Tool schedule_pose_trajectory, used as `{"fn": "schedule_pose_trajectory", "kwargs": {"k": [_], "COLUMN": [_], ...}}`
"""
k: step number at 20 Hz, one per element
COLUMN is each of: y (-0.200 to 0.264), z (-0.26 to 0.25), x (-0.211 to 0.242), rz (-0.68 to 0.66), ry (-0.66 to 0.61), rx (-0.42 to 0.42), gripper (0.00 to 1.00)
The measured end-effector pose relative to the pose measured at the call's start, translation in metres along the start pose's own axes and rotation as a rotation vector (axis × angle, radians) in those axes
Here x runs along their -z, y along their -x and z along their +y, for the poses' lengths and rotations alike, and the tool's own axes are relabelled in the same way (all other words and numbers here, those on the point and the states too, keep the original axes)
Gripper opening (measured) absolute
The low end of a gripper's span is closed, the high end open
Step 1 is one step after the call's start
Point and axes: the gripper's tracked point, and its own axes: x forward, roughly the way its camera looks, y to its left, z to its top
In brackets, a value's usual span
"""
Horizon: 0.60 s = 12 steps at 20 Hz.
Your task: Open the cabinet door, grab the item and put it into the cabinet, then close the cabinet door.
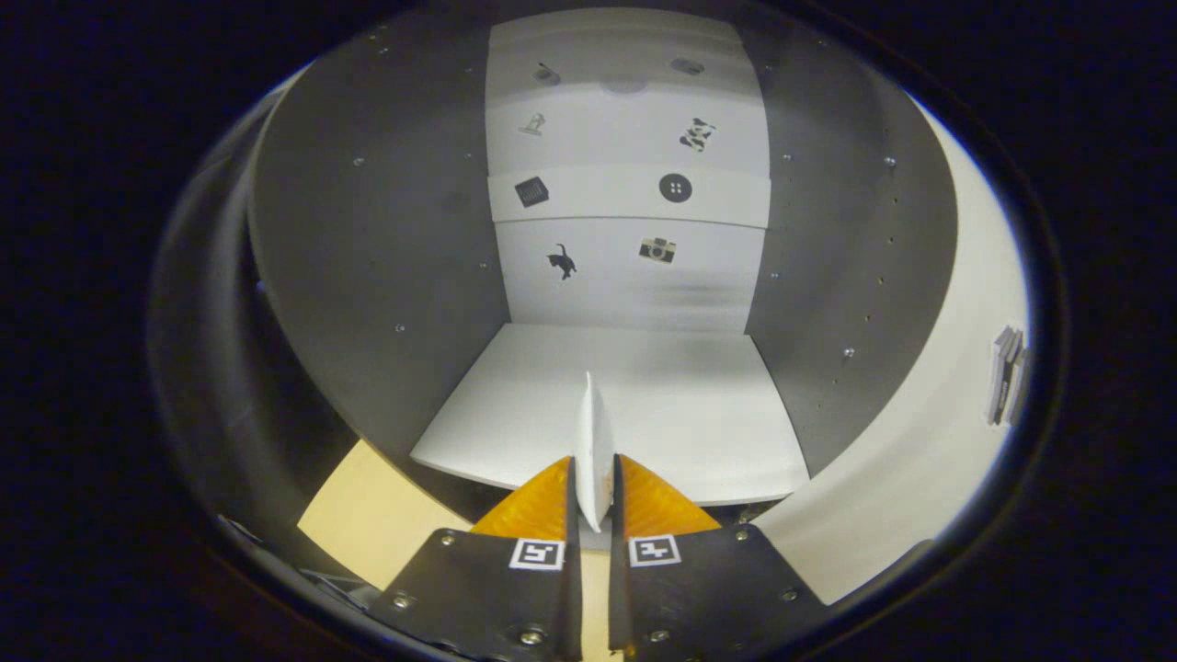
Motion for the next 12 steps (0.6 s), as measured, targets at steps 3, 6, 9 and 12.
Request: {"fn": "schedule_pose_trajectory", "kwargs": {"k": [3, 6, 9, 12], "y": [-0.015, -0.024, -0.031, -0.036], "z": [-0.005, -0.007, -0.005, -0.005], "x": [-0.001, -0.007, -0.01, -0.001], "rz": [0.063, 0.1, 0.147, 0.209], "ry": [-0.024, -0.016, -0.029, -0.004], "rx": [0.017, 0.035, 0.033, 0.044], "gripper": [0.11, 0.11, 0.12, 0.11]}}
